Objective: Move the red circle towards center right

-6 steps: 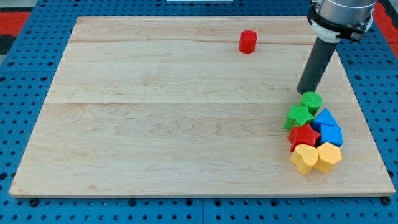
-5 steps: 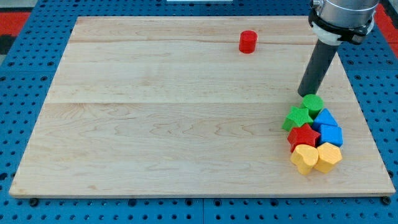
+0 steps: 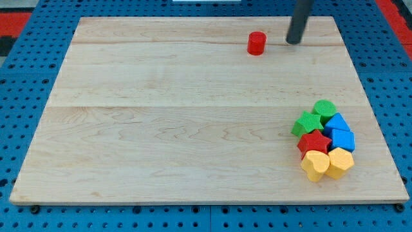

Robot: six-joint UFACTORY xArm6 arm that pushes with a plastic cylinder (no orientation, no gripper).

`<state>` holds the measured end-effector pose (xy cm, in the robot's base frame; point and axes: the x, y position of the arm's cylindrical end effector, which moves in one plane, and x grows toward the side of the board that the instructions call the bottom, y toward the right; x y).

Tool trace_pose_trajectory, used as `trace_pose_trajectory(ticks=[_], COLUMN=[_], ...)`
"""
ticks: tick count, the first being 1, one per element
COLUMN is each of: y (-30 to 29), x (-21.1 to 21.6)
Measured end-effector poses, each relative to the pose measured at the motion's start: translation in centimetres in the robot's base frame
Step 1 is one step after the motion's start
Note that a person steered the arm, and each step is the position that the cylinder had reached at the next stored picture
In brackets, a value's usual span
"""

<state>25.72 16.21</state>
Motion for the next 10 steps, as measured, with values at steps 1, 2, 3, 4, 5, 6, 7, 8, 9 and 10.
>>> trace_pose_trajectory(ticks=[1, 2, 3, 4, 5, 6, 7, 8, 9, 10], y=[-5.0, -6.8, -8.1, -10.3, -11.0, -9.0, -7.6, -6.8, -5.7, -4.1], x=[-0.2, -0.1, 0.1, 0.6, 2.8, 4.5, 6.5, 7.8, 7.8, 7.4])
